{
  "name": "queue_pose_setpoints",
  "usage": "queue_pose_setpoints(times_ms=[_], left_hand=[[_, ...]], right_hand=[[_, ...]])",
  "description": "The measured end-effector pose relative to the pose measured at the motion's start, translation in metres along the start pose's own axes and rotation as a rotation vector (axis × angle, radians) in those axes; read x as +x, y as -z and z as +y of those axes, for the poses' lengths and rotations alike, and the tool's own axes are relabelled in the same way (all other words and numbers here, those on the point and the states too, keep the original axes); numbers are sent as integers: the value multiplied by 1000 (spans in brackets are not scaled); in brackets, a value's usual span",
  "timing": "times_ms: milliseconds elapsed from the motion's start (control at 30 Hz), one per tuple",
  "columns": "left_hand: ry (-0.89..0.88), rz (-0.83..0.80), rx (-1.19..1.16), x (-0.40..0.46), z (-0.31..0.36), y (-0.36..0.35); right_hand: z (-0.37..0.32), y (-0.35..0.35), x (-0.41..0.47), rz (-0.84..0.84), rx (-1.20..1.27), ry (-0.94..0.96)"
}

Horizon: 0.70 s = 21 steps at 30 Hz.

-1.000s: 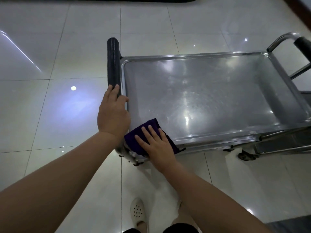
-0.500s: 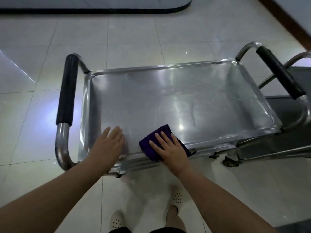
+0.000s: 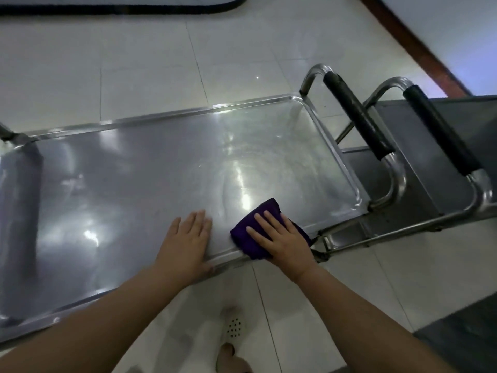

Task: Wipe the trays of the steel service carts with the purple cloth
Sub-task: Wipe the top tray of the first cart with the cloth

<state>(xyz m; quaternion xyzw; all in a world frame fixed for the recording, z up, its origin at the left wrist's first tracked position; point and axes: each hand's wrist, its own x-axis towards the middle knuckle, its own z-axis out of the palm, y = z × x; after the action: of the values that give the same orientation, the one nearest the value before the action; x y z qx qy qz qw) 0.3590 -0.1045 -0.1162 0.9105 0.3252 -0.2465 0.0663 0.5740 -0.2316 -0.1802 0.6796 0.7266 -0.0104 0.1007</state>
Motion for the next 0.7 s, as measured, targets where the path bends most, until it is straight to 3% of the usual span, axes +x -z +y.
queue_pose_setpoints(times_ms=[167,700], left_hand=[[67,-126,34,21,13,6],[69,-168,52,24,21,18]], right_hand=[[67,-5,-24,-10,22,-72],[166,5,-59,-194,119,-400]])
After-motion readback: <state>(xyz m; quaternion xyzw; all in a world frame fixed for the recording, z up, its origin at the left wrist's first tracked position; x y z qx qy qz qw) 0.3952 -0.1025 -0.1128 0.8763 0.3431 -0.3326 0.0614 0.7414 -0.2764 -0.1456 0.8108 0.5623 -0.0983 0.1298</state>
